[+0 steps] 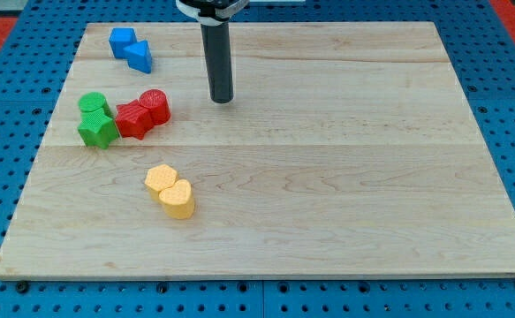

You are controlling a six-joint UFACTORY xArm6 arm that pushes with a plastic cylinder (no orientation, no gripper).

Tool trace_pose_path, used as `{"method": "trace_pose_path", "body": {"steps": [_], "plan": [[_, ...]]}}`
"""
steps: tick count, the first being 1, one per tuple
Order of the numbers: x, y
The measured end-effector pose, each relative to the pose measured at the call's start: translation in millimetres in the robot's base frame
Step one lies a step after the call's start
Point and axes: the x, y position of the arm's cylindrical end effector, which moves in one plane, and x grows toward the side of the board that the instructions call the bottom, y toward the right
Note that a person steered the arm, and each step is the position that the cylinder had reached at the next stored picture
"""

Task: Slide the blue triangle towards bottom right

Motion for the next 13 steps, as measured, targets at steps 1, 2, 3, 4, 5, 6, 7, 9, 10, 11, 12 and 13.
{"method": "trace_pose_path", "body": {"steps": [1, 2, 3, 4, 5, 6, 7, 9, 10, 11, 12, 13], "plan": [[0, 0], [-32, 0], [-76, 0], [-121, -19], [-150, -75], [-162, -170], [-151, -230], [-95, -180], [-70, -165], [-73, -167], [-94, -194], [-115, -213]]}}
